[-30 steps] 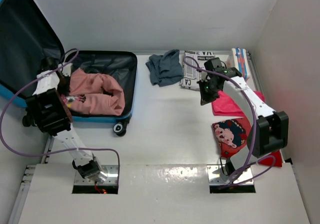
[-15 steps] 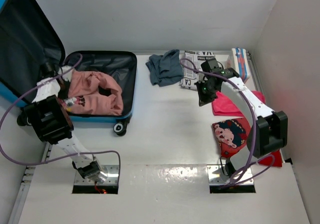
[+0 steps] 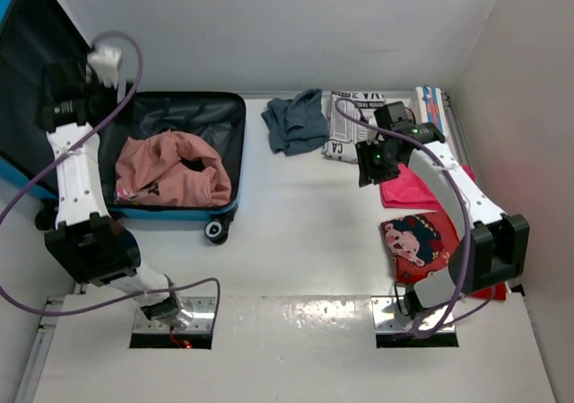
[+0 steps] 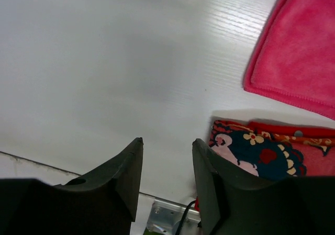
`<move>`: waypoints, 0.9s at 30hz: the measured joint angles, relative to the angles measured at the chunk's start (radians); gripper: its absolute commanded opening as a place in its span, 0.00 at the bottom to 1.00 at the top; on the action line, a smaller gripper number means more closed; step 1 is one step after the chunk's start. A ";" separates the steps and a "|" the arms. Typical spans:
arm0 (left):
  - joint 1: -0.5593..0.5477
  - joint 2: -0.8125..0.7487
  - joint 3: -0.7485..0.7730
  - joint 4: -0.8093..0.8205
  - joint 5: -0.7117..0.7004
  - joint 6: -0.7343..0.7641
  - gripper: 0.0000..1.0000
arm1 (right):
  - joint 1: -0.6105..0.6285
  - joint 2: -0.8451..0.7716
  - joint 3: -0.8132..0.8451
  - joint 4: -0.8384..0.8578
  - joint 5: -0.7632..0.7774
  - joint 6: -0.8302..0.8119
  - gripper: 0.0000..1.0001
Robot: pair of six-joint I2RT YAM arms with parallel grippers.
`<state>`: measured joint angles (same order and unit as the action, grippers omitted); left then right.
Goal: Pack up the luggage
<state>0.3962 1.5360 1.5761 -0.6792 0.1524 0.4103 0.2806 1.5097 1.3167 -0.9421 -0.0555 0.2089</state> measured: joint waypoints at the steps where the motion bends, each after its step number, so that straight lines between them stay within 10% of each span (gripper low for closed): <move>1: -0.027 0.000 0.095 -0.009 0.006 -0.024 1.00 | -0.010 -0.011 0.000 0.000 -0.002 0.000 0.43; 6: -0.247 0.005 0.448 -0.041 0.063 -0.157 0.99 | -0.063 -0.064 -0.028 0.023 -0.019 -0.003 0.46; 18: -0.858 0.385 0.394 -0.099 -0.029 -0.537 0.97 | -0.303 -0.150 -0.117 0.051 -0.106 -0.018 0.49; 27: -0.902 0.790 0.724 -0.024 -0.179 -0.867 1.00 | -0.370 -0.101 -0.117 0.051 -0.111 -0.005 0.50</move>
<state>-0.5056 2.3257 2.2997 -0.7036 -0.0261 -0.4568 -0.0895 1.4082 1.1992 -0.8913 -0.1665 0.2035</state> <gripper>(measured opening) 0.997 0.504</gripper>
